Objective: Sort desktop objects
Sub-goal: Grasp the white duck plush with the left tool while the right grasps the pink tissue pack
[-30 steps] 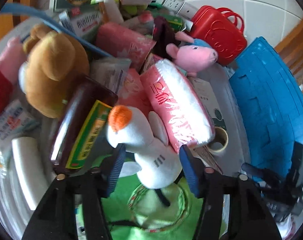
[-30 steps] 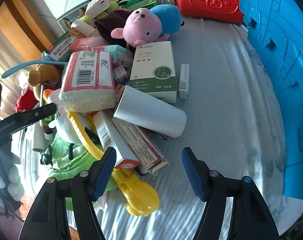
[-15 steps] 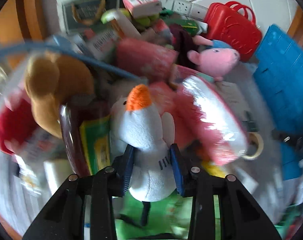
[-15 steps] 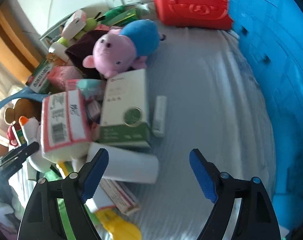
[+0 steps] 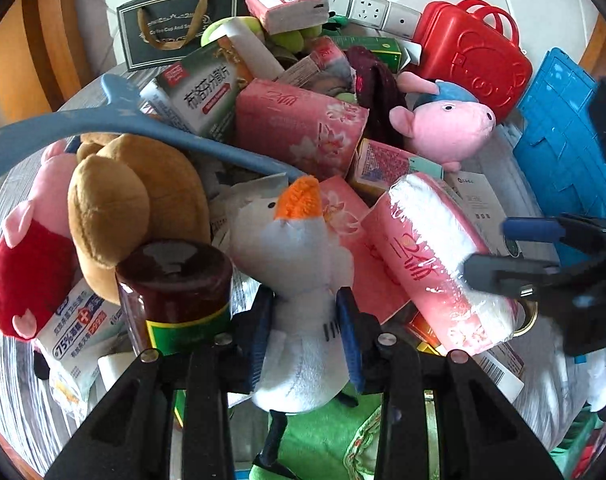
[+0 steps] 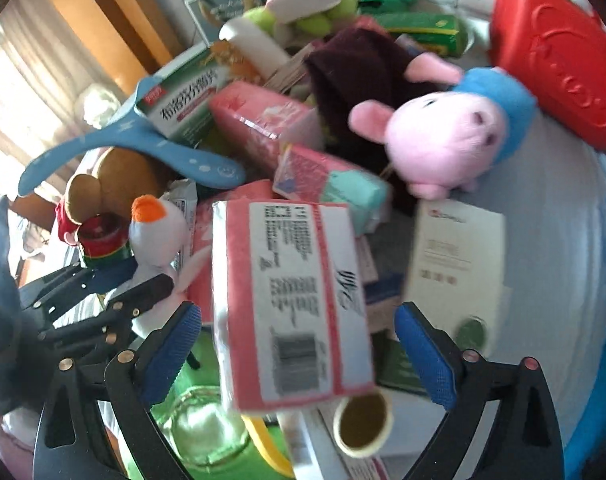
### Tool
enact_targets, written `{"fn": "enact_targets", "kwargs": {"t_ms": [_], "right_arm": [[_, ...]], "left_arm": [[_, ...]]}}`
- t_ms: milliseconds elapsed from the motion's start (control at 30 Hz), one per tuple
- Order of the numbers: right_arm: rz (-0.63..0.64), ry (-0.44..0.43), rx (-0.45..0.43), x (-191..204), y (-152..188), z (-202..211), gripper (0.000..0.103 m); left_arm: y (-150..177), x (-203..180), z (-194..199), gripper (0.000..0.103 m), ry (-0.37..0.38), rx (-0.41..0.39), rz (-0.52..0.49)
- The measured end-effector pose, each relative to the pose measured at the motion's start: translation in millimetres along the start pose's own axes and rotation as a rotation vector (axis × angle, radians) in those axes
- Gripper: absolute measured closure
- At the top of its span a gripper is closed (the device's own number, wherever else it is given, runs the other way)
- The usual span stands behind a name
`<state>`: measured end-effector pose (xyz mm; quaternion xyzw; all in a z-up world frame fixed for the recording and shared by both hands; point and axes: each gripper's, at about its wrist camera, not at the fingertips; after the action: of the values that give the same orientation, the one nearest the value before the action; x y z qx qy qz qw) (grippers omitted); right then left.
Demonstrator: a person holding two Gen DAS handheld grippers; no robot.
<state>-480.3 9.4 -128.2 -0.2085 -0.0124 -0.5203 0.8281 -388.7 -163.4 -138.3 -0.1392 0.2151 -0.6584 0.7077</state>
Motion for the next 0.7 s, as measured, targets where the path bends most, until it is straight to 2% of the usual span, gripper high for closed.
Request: {"fn": "enact_targets", "kwargs": {"t_ms": [67, 167, 200, 233, 333, 400, 700], "right_arm": [[-0.005, -0.013, 0.034, 2, -3, -13, 0.004], [-0.005, 0.017, 0.064, 2, -4, -29, 0.006], [-0.01, 0.018, 0.07, 2, -3, -32, 0.015], [-0.016, 0.013, 0.072, 2, -2, -33, 0.016], [0.011, 0.053, 0.031, 10, 5, -23, 0.019], [0.011, 0.048, -0.005, 13, 9, -8, 0.02], [0.044, 0.132, -0.226, 28, 26, 82, 0.02]], "left_arm": [[0, 0, 0, 0.071, 0.005, 0.001, -0.011], [-1, -1, 0, 0.072, 0.014, 0.005, -0.021], [-1, -1, 0, 0.073, 0.015, 0.004, -0.027], [-1, -1, 1, 0.073, 0.019, 0.003, -0.029], [1, 1, 6, 0.074, 0.035, -0.006, -0.028], [2, 0, 15, 0.074, 0.046, -0.026, -0.026], [-10, -19, 89, 0.074, 0.025, -0.189, -0.064]]}}
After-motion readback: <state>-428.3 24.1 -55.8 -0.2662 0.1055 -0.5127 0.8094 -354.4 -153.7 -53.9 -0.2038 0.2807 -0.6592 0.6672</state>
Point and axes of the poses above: each gripper's, at about its wrist camera, not at the fingertips, and z roughly against the way its jaws point, x to its left, y to its underside, and after that the axes turned 2 degrees about -z, right-handed
